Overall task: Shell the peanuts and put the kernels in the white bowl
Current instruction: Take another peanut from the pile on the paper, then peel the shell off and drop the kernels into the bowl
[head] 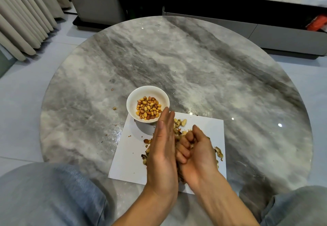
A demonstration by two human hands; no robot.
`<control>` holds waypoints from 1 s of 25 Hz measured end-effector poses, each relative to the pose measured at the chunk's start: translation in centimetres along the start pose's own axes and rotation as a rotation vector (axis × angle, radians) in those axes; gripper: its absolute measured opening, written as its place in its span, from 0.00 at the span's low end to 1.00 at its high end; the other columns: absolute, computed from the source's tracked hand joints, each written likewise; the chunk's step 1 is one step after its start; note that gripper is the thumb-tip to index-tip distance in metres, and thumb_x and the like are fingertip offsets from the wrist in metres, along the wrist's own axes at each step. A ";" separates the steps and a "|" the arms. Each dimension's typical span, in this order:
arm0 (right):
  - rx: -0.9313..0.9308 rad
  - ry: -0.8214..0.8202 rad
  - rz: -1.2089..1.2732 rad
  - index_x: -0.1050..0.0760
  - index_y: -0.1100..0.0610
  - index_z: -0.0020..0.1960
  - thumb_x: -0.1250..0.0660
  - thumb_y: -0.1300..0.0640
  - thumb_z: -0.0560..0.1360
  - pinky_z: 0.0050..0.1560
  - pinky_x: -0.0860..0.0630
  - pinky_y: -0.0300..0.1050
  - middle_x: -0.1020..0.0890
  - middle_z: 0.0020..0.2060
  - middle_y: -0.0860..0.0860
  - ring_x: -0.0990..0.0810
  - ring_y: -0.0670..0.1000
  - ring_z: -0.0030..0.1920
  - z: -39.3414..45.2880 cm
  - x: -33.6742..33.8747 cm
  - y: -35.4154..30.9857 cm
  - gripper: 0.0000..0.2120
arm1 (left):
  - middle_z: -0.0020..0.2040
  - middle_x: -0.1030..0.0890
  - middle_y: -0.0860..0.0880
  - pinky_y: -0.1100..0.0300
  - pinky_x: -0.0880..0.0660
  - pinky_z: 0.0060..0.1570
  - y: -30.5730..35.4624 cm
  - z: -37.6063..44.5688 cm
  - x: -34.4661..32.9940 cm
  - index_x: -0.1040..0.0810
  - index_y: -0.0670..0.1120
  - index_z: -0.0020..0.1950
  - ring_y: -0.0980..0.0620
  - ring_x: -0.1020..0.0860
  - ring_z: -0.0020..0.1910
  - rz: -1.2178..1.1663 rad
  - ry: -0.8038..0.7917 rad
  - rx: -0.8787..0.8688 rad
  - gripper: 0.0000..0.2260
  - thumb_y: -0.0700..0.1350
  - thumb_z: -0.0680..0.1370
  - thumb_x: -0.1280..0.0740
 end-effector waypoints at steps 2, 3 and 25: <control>0.039 0.011 -0.013 0.37 0.54 0.32 0.42 0.50 0.83 0.20 0.46 0.38 0.38 0.27 0.49 0.43 0.46 0.23 0.0 0.1 -1.6 0.21 | 0.64 0.20 0.56 0.58 0.38 0.71 0.2 0.5 1.6 0.24 0.53 0.69 0.63 0.26 0.66 0.098 0.140 0.018 0.22 0.60 0.80 0.45; 0.049 -0.004 -0.018 0.37 0.55 0.33 0.42 0.49 0.83 0.20 0.45 0.38 0.38 0.27 0.49 0.43 0.46 0.23 0.0 -0.3 -2.4 0.21 | 0.62 0.18 0.57 0.57 0.39 0.71 0.1 0.6 2.1 0.23 0.53 0.67 0.64 0.25 0.65 0.145 0.177 0.048 0.21 0.60 0.81 0.46; 0.814 -0.221 -2.031 0.18 0.50 0.57 0.32 0.55 0.77 0.48 0.30 0.46 0.23 0.49 0.46 0.24 0.52 0.53 3.1 -1.2 -5.4 0.09 | 0.41 0.16 0.46 0.60 0.22 0.47 0.9 2.2 3.6 0.16 0.44 0.55 0.52 0.19 0.43 0.179 0.278 0.140 0.08 0.37 0.78 0.32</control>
Point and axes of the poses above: each hand's wrist, its own z-axis towards the middle knuckle, its own x-axis out of the back of the hand, y = z × x, the point moved 7 cm from there along z, towards the middle knuckle
